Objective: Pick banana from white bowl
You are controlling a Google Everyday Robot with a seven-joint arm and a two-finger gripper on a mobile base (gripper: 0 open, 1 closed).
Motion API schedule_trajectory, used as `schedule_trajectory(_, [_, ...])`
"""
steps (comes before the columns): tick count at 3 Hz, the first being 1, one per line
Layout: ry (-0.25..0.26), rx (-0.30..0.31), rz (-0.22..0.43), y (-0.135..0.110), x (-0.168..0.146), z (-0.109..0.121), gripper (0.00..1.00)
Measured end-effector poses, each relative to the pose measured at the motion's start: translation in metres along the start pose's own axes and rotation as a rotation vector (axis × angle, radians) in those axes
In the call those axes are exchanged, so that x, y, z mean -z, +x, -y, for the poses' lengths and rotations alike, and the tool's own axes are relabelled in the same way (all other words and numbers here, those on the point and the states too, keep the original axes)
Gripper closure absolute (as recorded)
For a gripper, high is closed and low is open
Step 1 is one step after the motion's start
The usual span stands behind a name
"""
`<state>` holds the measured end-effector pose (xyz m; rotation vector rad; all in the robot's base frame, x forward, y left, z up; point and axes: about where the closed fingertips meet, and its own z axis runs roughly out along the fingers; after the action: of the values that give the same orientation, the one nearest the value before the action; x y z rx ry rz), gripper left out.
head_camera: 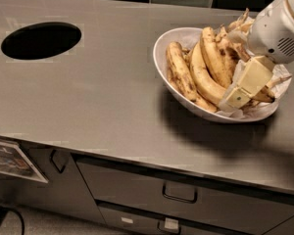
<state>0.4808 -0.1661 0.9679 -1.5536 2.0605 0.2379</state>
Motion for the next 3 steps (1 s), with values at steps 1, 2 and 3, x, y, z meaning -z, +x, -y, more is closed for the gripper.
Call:
schedule_trajectory(1, [0.065, -0.076, 0.084, -0.0226, -0.0029, 0.0021, 0.00])
schedule_trajectory(2, [0.065, -0.076, 0.084, -0.0226, -0.0029, 0.0021, 0.00])
schedule_trajectory(3, [0.067, -0.067, 0.065, -0.0288, -0.0035, 0.0023, 0.00])
